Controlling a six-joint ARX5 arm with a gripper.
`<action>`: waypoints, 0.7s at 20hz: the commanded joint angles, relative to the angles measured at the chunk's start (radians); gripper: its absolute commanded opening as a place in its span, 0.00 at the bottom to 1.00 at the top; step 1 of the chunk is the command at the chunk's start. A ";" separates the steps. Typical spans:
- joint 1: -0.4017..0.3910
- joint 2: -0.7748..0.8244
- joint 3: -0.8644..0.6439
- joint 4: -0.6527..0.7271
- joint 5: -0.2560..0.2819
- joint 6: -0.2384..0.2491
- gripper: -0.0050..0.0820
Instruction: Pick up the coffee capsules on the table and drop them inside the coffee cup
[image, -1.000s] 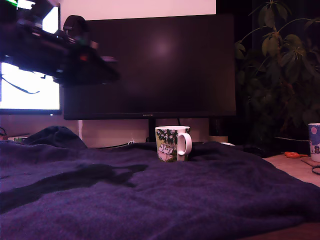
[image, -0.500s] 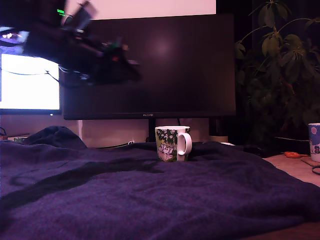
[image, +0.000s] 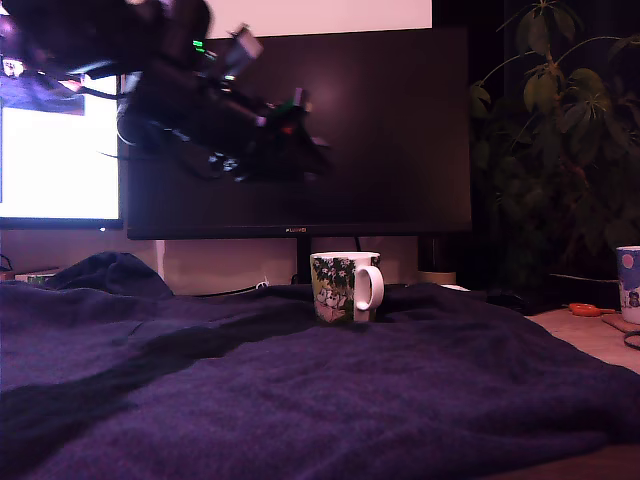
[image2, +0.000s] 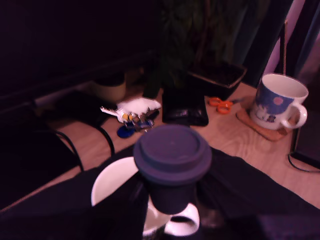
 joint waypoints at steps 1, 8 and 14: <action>-0.012 0.051 0.042 -0.031 0.001 0.014 0.26; -0.028 0.202 0.260 -0.255 -0.053 0.042 0.26; -0.029 0.314 0.382 -0.409 -0.089 0.059 0.26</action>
